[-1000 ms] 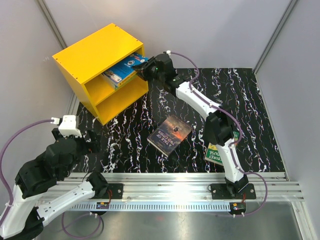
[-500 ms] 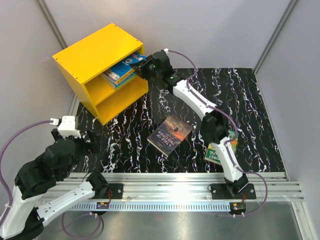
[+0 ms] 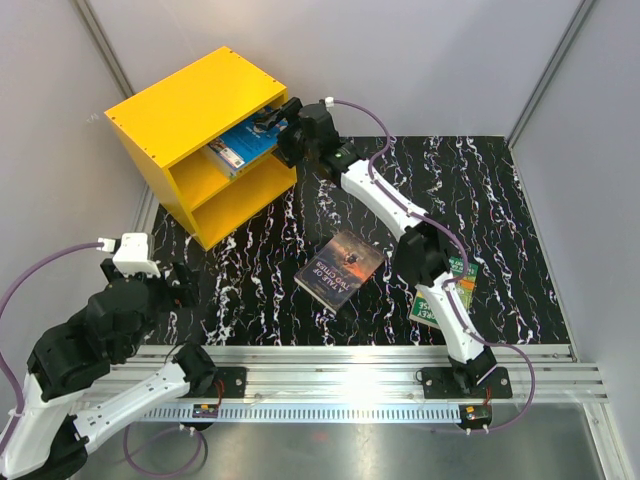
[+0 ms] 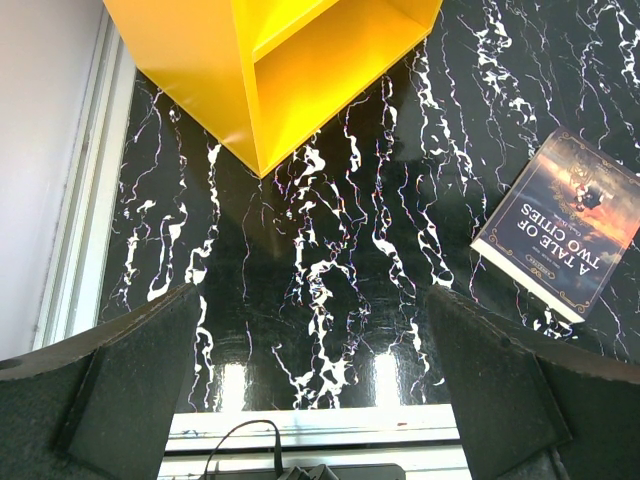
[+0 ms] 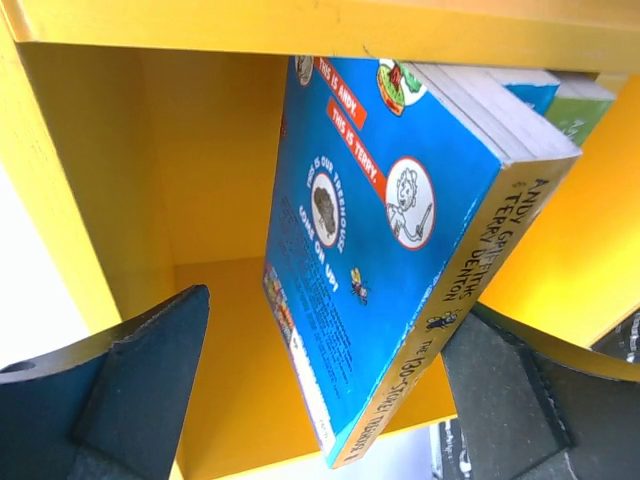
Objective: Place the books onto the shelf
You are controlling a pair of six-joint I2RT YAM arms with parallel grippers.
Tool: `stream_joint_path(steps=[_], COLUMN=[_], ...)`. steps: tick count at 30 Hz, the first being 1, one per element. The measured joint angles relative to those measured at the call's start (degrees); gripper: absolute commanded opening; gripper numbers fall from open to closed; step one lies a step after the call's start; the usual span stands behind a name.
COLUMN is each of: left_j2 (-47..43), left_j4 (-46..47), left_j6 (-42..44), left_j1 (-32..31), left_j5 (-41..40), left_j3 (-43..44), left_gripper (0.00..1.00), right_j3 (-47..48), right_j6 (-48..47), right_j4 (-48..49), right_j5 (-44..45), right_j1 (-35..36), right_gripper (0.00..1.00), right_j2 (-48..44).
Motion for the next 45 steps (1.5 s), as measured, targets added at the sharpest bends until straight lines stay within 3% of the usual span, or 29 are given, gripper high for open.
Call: stream_joint_path(steps=[12,18,19,20,23,25,45], left_j2=[0.0,0.0,0.0,0.0,0.0,0.0,-0.1], left_j4=[0.0,0.0,0.0,0.0,0.0,0.0,0.0], left_j6=[0.0,0.0,0.0,0.0,0.0,0.0,0.0], left_j1=[0.0,0.0,0.0,0.0,0.0,0.0,0.0], left_j5=[0.0,0.0,0.0,0.0,0.0,0.0,0.0], left_j3=[0.0,0.0,0.0,0.0,0.0,0.0,0.0], left_gripper=[0.99,0.99,0.99,0.99,0.99,0.99,0.99], right_j3=[-5.8,-20.3,-22.7,-25.0,-29.3,-30.0,-20.9], right_j6=[-5.7,-8.4,-8.7,-9.0,-9.8,-9.9,-9.6], right_j4=[-5.7,0.7,2.1,3.8,6.8,7.7,10.1], right_j5=[0.4,-1.9,-2.5,-2.9,-4.0,-4.4,-6.0], right_j1=[0.0,0.0,0.0,0.0,0.0,0.0,0.0], right_gripper=[1.0,0.97,0.92,0.6,0.12,0.05,0.0], right_j2=[-5.3,-12.3,-13.3,-14.2,-15.6,-15.7,-13.0])
